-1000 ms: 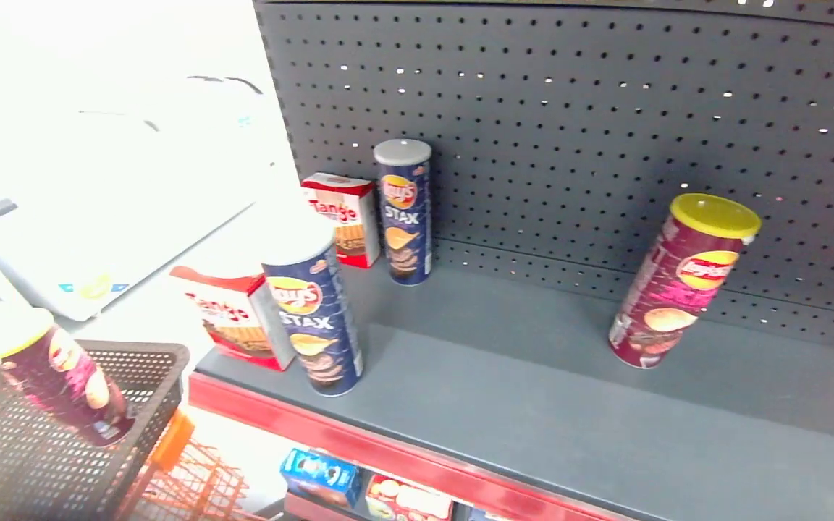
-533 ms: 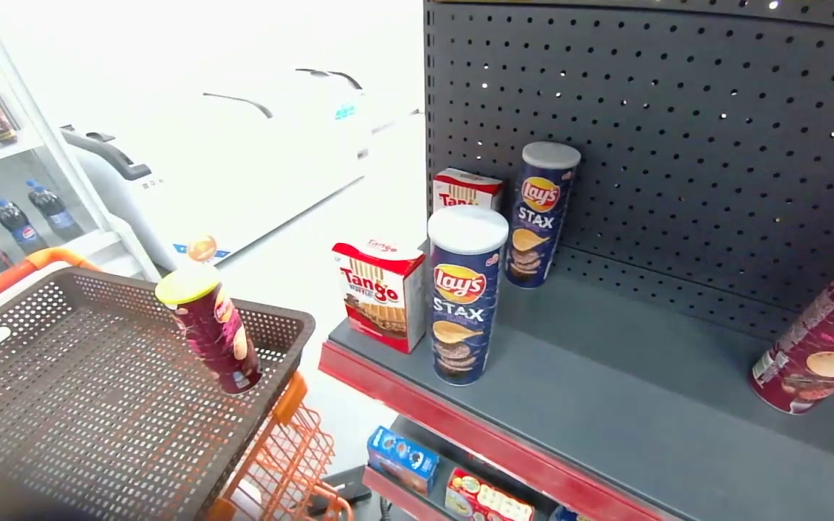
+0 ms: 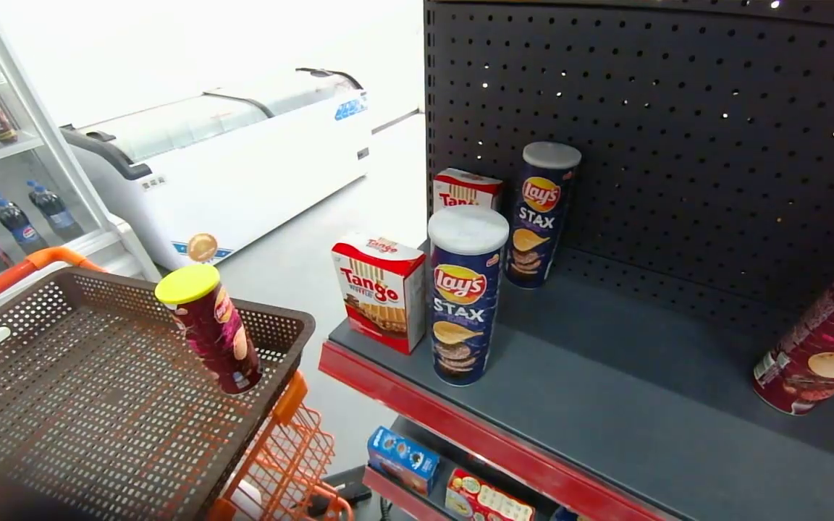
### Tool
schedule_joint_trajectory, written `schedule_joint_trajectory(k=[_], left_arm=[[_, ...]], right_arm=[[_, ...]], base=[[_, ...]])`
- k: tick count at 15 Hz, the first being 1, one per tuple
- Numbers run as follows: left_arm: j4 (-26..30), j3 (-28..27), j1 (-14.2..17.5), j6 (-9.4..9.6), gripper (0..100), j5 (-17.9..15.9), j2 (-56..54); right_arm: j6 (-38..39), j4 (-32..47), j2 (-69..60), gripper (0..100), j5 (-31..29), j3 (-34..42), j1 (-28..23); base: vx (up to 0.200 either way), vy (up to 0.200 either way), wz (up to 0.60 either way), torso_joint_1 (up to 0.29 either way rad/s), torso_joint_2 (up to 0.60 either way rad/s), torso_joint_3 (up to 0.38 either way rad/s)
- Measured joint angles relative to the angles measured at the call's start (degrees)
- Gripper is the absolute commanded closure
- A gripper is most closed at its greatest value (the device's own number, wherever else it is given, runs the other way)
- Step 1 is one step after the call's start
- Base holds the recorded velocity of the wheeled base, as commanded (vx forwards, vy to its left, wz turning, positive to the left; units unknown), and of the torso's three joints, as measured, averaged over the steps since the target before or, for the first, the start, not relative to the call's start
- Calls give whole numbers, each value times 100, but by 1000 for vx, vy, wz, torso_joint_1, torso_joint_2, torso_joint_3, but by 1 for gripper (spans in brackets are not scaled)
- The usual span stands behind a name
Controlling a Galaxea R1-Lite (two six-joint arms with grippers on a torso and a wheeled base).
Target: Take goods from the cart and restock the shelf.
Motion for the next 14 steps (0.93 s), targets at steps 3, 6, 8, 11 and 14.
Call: schedule_joint_trajectory(k=[3, 6, 8, 11, 14], left_arm=[[73, -589, -18, 15, 0, 7, 718], [57, -1373, 69, -68, 0, -63, 1965], [-411, -1651, 354, -196, 0, -178, 2840], [-2217, -1602, 670, -243, 0, -247, 4341], [-4209, -1146, 444, -163, 0, -52, 5755]], right_arm=[[0, 0, 0, 0, 0, 0, 2], [2, 0, 2, 0, -1, 0, 5], [0, 0, 0, 0, -1, 0, 0], [0, 0, 0, 0, -1, 0, 0], [0, 0, 2, 0, -1, 0, 0]], base=[[0, 0, 0, 0, 0, 0], [0, 0, 0, 0, 0, 0], [0, 0, 0, 0, 0, 0], [0, 0, 0, 0, 0, 0], [0, 0, 0, 0, 0, 0]])
